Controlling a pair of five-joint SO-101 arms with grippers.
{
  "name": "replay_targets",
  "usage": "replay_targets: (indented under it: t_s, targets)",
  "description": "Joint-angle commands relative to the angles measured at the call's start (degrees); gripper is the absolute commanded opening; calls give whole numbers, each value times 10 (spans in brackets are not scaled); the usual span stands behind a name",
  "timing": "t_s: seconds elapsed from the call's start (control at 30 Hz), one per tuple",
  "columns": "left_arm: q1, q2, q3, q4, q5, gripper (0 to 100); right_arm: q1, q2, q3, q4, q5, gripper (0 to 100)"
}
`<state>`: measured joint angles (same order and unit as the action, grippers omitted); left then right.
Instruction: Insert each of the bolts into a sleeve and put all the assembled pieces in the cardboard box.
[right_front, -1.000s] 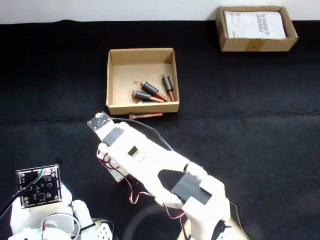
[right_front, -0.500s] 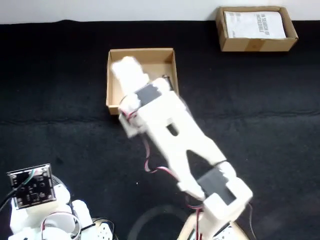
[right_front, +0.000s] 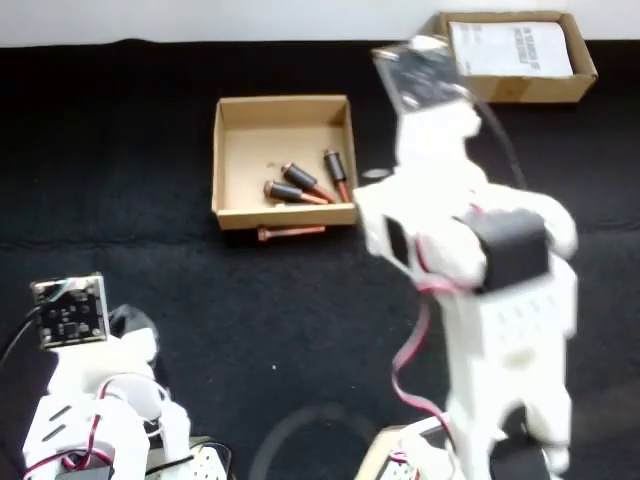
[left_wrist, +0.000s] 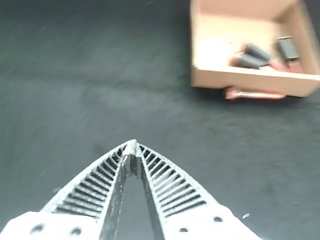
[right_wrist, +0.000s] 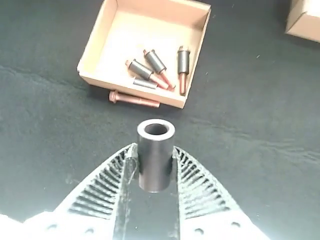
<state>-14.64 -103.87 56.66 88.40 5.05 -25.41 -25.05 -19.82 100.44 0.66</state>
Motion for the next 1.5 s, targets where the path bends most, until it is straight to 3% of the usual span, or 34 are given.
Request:
replay_targets:
  t_s: [0.0, 0.23, 0.57, 0.73, 0.83, 1.0, 1.13, 1.3, 1.47]
  targets:
    - [71, 24, 1, -55, 11, 10, 11, -104, 56, 6, 6, 9]
    - [100, 300, -56, -161, 55, 11, 12, -270, 257, 4, 5, 9]
    - [263, 711, -291, -167, 189, 10, 12, -340, 400, -22, 3, 9]
    - [317, 945, -431, -162, 300, 10, 13, -340, 436, -67, 2, 9]
    - [320, 1097, -532, -127, 353, 10, 23, -340, 457, -90, 2, 9]
    - [316, 1331, -749, 4, 445, 10, 65, -340, 488, -123, 6, 9]
    - [302, 1489, -926, 84, 471, 10, 73, -340, 509, -124, 6, 9]
    - [277, 1617, -1117, 115, 486, 10, 73, -340, 538, -137, 6, 9]
    - [255, 1654, -1242, 117, 486, 9, 73, -340, 546, -143, 7, 9]
